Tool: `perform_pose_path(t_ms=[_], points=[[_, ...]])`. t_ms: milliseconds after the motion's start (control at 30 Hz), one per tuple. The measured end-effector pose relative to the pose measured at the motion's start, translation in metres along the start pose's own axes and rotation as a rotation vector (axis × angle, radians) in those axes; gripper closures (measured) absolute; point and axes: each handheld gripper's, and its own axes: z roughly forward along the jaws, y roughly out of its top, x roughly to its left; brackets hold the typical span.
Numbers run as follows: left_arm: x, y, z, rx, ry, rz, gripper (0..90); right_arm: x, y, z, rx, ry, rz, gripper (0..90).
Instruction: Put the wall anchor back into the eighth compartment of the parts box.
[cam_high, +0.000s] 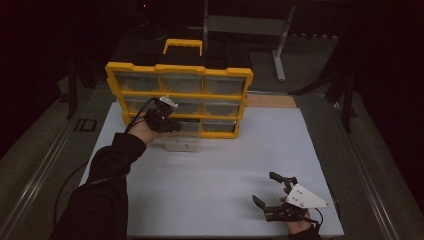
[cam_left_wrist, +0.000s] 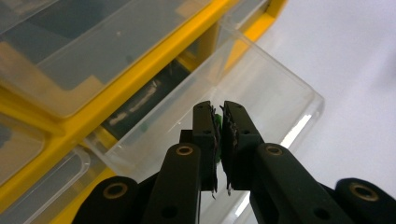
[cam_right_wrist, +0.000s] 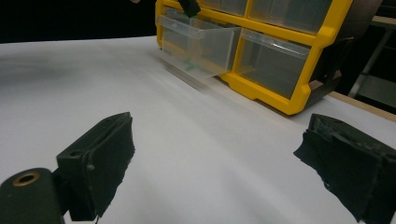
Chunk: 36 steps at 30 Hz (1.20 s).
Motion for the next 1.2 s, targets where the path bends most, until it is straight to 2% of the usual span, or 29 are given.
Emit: perform_pose_path(t_ms=[167,233,367,400,467,567,633,667,700,733,767,800,833,867,967,1033,1100,1133,1200], points=[[-0.001,0.0,0.002,-0.004,0.003,0.001,83.8,0.0,0.0,0.0,0.001,-0.001,0.002,8.9],[-0.001,0.001,0.002,-0.022,0.004,-0.015,83.8,0.0,0.0,0.0,0.001,-0.002,0.001,8.9],[-0.001,0.001,0.002,-0.029,0.009,-0.023,83.0,0.0,0.0,0.0,0.001,-0.003,0.0,8.9],[-0.001,0.001,0.001,-0.037,0.026,-0.033,75.5,0.0,0.0,0.0,0.001,-0.002,0.002,8.9],[0.0,0.001,0.0,-0.045,0.019,-0.039,65.3,0.0,0.0,-0.001,0.002,-0.003,0.003,8.9],[0.0,0.0,-0.003,-0.065,0.025,-0.057,56.3,0.0,0.0,-0.001,0.002,-0.003,0.003,8.9],[0.0,-0.002,-0.008,-0.099,0.018,-0.069,52.5,-0.001,0.0,-0.001,0.003,-0.004,0.003,8.9],[0.0,-0.002,-0.008,-0.099,0.018,-0.069,47.2,0.0,0.0,-0.001,0.003,-0.005,0.003,8.9],[-0.001,-0.002,-0.009,-0.105,0.014,-0.068,47.2,0.0,0.0,-0.001,0.003,-0.005,0.003,8.9],[-0.002,-0.003,-0.011,-0.111,0.009,-0.068,39.3,0.0,0.0,-0.001,0.003,-0.005,0.002,8.9],[-0.002,-0.003,-0.012,-0.118,0.002,-0.066,39.3,0.0,0.0,-0.001,0.003,-0.005,0.002,8.9],[-0.003,-0.004,-0.013,-0.116,0.001,-0.066,34.8,0.0,0.0,-0.001,0.004,-0.006,0.003,8.9],[-0.005,-0.005,-0.014,-0.116,0.011,-0.071,31.0,0.0,0.0,-0.001,0.004,-0.007,0.003,8.8],[-0.005,-0.006,-0.017,-0.119,0.037,-0.091,22.4,0.0,0.0,-0.001,0.005,-0.01,0.002,8.8],[-0.005,-0.008,-0.02,-0.13,0.047,-0.112,14.5,-0.001,0.0,-0.001,0.005,-0.011,0.002,8.9],[-0.004,-0.012,-0.022,-0.14,0.033,-0.122,13.2,-0.001,0.0,-0.001,0.005,-0.013,0.002,8.9],[-0.004,-0.015,-0.024,-0.136,0.003,-0.116,2.5,-0.001,0.0,-0.001,0.006,-0.014,0.003,8.9],[-0.005,-0.018,-0.026,-0.138,-0.011,-0.086,0.0,-0.001,0.0,-0.001,0.006,-0.016,0.005,8.9],[-0.007,-0.02,-0.026,-0.148,-0.009,-0.081,0.0,-0.001,0.0,-0.001,0.007,-0.017,0.005,8.9]])
